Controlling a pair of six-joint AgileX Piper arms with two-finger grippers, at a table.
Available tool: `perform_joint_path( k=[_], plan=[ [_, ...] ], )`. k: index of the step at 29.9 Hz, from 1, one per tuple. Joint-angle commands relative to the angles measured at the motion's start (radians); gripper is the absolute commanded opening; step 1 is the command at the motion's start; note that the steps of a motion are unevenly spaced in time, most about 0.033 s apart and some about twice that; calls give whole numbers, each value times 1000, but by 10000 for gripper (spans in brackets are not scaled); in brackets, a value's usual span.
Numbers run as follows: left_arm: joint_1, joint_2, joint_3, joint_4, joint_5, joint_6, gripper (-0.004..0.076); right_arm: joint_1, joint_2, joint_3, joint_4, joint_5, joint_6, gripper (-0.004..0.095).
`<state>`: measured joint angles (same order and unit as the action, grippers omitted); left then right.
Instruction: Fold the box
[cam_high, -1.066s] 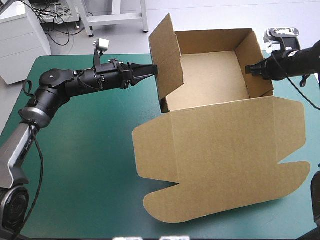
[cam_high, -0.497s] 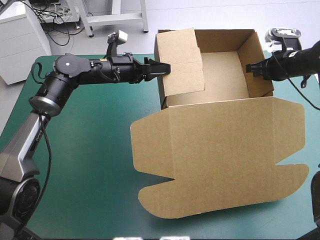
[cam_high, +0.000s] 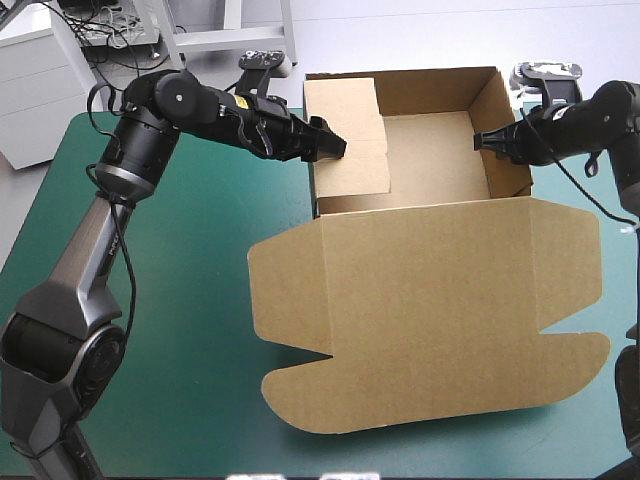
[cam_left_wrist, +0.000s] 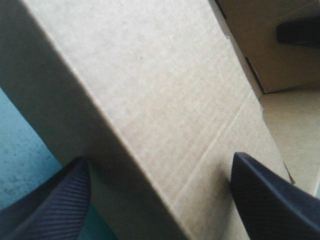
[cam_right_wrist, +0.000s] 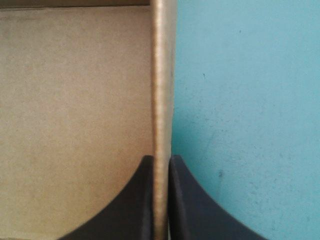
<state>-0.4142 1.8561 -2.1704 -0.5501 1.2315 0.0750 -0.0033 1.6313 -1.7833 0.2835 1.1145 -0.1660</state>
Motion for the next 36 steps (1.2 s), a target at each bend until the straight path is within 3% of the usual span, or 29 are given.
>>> perform_joint_path(
  k=[1, 8, 14, 19, 22, 36],
  plan=[
    [-14, -24, -64, 49, 41, -53, 552, 6, -45, -24, 59, -65, 31, -4],
    [-28, -14, -64, 187, 65, -104, 552, 13, -45, -24, 59, -52, 52, -3],
    [-38, -3, -64, 270, 65, -116, 549, 89, -32, -24, -49, -52, 103, -3],
    [-38, 8, -64, 307, 68, -124, 480, 162, 2, -24, -117, -61, 166, -2],
    [-38, 14, -64, 316, 68, -124, 438, 180, 22, -24, -118, -83, 193, -3],
    [-38, 66, -64, 418, 68, -124, 439, 184, 53, -28, -145, -126, 252, -3]
  ],
)
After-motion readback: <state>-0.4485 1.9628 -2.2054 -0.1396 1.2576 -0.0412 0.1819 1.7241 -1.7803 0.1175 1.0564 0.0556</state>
